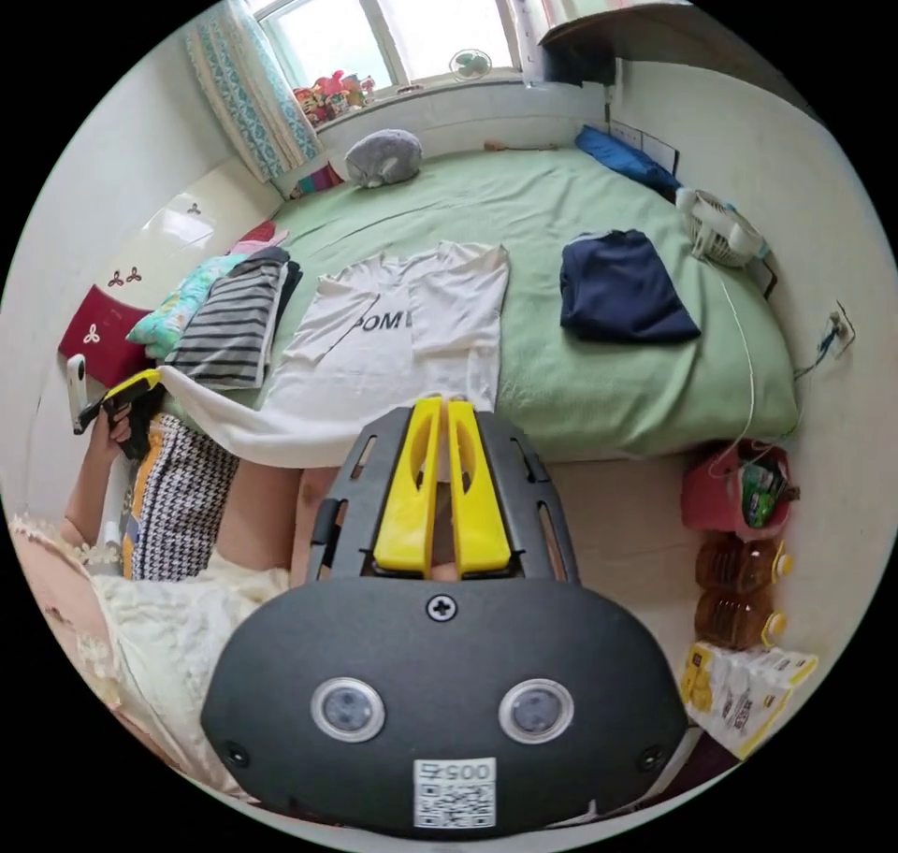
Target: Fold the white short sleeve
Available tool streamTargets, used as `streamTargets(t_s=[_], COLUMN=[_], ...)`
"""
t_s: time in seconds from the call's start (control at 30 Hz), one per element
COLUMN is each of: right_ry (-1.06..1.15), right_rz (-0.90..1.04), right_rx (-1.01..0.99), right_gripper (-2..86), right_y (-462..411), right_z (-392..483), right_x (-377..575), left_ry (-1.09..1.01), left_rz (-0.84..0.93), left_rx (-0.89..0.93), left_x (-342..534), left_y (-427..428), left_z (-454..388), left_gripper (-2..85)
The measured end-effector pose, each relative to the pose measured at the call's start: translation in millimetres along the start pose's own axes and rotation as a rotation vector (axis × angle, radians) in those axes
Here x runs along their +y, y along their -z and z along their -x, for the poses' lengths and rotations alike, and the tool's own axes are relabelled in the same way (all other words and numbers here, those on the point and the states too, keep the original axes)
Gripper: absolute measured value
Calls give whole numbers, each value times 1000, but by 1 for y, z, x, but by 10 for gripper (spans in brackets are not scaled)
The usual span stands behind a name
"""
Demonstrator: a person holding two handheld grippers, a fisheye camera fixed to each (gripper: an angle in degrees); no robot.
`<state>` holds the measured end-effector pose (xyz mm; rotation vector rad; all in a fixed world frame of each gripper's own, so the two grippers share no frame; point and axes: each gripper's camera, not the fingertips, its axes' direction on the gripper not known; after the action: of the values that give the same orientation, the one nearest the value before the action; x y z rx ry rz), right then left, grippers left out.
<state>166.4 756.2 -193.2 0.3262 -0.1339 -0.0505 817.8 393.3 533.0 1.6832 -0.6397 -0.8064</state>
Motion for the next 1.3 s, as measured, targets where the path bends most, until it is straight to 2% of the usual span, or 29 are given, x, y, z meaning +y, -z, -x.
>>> streamTargets(t_s=[0.13, 0.23, 0.33, 0.4, 0.47, 0.63, 0.77, 0.87, 0.97, 1.1, 1.3], right_ry=[-36, -109, -192, -234, -192, 2, -17, -83, -110, -128, -18], right_rz=[-28, -22, -38, 32, 38, 86, 166, 212, 251, 223, 197], right_rx=[34, 68, 120, 135, 128, 149, 7, -85, -140, -112, -43], right_gripper=[-16, -11, 18, 54, 78, 105, 105, 105, 91, -1, -15], right_y=[-33, -72, -110, -138, -150, -171, -181, -190, -206, -209, -168], right_z=[-10, -17, -20, -21, -19, -20, -49, -68, -70, -54, -27], right_x=[-93, -173, -228, -250, -249, -203, -154, -132, -124, -128, -130], left_ry=[36, 121, 258, 335, 356, 246, 225, 232, 276, 328, 218], left_rz=[-71, -210, -198, -147, -124, -11, 70, 108, 135, 217, 182], left_rx=[-56, -150, -219, -190, -127, -24, 125, 116, 152, 148, 104], left_x=[-76, -133, -176, -186, -181, -138, -90, -70, -65, -71, -83], left_y=[-32, -67, -119, -155, -175, -209, -229, -245, -268, -297, -249], left_z=[46, 86, 125, 151, 165, 174, 179, 184, 192, 186, 161], left_gripper=[8, 14, 28, 44, 48, 79, 133, 146, 132, 43, 25])
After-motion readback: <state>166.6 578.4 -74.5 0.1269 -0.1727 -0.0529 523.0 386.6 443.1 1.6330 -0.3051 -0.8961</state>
